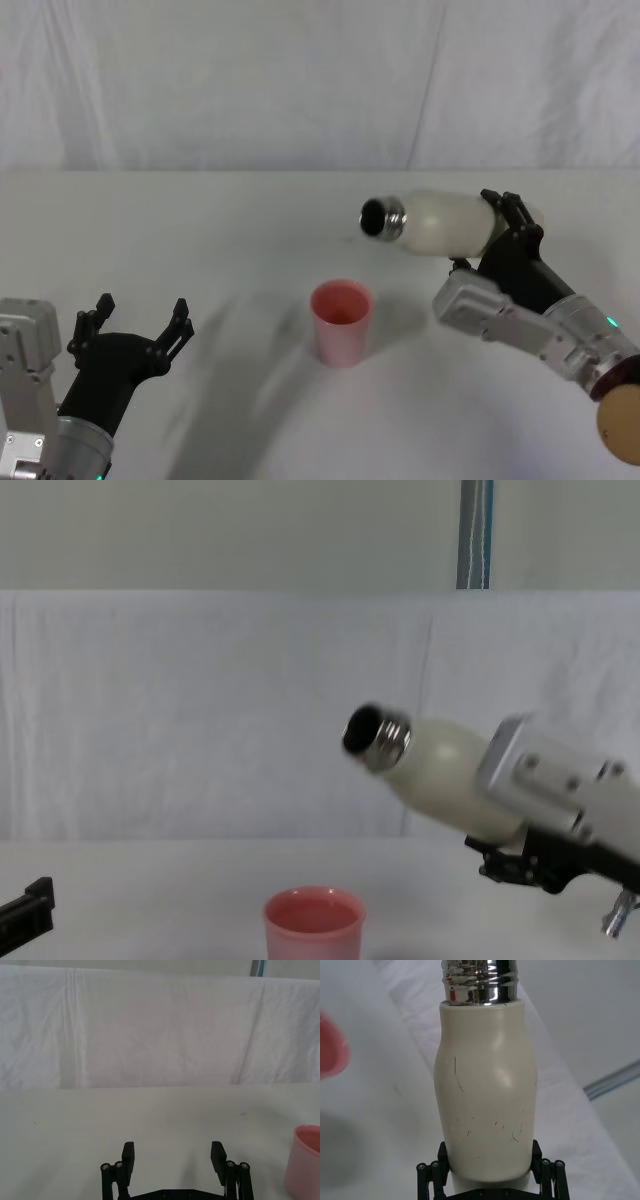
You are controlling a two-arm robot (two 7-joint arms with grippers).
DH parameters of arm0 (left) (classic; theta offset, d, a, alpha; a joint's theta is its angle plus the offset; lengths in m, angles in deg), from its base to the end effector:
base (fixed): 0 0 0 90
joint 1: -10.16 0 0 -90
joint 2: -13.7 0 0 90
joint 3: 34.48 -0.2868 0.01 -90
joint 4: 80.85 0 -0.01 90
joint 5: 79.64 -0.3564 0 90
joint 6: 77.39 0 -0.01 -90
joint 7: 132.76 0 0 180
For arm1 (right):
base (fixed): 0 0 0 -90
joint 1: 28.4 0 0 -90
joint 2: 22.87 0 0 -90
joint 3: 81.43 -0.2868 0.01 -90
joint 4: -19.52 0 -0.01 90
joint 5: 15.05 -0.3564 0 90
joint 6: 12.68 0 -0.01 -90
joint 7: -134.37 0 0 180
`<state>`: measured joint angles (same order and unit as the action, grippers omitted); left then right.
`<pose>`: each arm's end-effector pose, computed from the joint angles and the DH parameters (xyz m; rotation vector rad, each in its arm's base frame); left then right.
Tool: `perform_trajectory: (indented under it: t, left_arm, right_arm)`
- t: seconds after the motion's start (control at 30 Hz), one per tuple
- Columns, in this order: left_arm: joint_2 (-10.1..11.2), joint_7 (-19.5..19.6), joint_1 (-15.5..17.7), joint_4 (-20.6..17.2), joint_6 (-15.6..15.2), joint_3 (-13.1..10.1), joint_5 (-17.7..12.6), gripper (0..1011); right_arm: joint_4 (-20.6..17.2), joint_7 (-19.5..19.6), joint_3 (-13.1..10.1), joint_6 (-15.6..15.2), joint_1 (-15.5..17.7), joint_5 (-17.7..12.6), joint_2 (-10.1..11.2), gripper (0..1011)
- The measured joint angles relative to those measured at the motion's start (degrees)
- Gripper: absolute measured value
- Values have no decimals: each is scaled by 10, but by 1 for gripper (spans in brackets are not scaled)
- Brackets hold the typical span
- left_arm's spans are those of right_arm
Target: Grasp the thermos with one hand and pour water into the cup lid.
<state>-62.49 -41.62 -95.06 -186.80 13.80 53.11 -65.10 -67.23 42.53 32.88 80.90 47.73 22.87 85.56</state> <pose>0.3011 0.0318 -0.2825 -0.0378 0.0141 1.4461 0.4157 0.0467 -0.2576 -0.5539 -0.9614 -1.0314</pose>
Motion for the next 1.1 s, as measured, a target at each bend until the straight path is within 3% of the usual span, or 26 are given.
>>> perform_trajectory:
  t: [0.07,0.17,0.27,0.57,0.6,0.83,1.1]
  left_arm:
    - [0,0,0,0,0,0,0,1001]
    - [0,0,0,0,0,0,0,1001]
    - [0,0,0,0,0,0,0,1001]
    - [0,0,0,0,0,0,0,1001]
    - [0,0,0,0,0,0,0,1001]
    - [0,0,0,0,0,0,0,1001]
    - [0,0,0,0,0,0,0,1001]
  right_arm:
    - [-3,-8,-11,5,3,-26,-6,962]
    - [-9,-26,-39,14,11,-89,-20,962]
    - [-12,-37,-54,17,15,-123,-28,962]
    - [-19,-85,-114,18,27,-266,-60,962]
    - [-19,-85,-114,18,27,-266,-60,962]
    - [-20,-112,-138,3,32,-345,-74,962]
    - [-19,-138,-151,-15,39,-425,-82,962]
